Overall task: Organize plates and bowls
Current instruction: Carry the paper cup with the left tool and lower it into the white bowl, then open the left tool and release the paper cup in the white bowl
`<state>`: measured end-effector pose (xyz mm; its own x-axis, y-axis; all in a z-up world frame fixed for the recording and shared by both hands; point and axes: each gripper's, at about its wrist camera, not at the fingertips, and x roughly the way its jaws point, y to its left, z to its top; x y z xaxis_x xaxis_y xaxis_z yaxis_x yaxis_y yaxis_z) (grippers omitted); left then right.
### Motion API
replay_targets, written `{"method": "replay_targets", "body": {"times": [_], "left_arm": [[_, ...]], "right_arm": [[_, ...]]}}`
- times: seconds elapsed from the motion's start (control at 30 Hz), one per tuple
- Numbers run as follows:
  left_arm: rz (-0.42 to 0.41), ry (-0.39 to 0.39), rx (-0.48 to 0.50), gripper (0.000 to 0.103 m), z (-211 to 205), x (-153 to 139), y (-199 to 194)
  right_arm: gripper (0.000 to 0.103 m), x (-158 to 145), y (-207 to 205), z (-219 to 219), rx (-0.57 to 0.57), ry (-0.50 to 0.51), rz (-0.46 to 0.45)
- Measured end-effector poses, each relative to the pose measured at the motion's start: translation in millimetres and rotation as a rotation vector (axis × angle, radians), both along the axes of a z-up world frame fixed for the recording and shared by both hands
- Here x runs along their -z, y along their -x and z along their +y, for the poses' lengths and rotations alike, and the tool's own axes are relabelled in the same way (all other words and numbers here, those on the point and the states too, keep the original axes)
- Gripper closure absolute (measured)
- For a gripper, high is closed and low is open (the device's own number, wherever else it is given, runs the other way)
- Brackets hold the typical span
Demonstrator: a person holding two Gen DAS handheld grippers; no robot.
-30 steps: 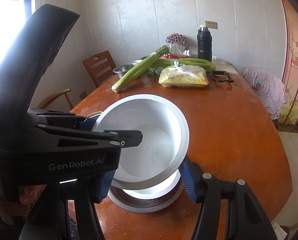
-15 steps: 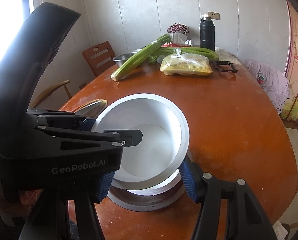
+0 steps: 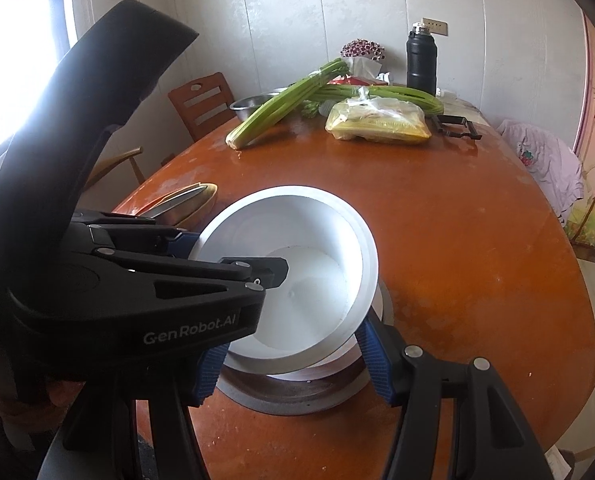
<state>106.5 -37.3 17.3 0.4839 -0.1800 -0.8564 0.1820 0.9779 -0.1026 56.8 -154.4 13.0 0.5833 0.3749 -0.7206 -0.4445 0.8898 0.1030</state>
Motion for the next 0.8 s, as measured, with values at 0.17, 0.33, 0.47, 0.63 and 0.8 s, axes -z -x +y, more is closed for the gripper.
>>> {"method": "replay_targets", "body": {"times": [0.17,0.33,0.47,0.63,0.8], "left_arm": [[0.005,-0.005,-0.004,0.064,0.6,4.7,0.0],[0.013,-0.012,-0.007,0.064,0.9,9.4,-2.0],[0.020,-0.008,-0.005,0.064,1.9,12.6,-4.4],[0.032,-0.004,0.001,0.064,-0.1,17.5,-6.5],[0.037,-0.006,0.003,0.064,-2.4,19.6,-7.6]], "right_arm": [[0.042,4.2,-1.3,-0.2,-0.011,-0.001,0.008],[0.042,8.2,-2.9,-0.2,-0.017,0.001,0.019],[0.042,10.3,-2.9,0.3,-0.018,0.006,0.024],[0.042,13.0,-5.0,0.9,-0.015,0.019,0.032],[0.042,14.8,-5.9,0.8,-0.010,0.029,0.037]]}}
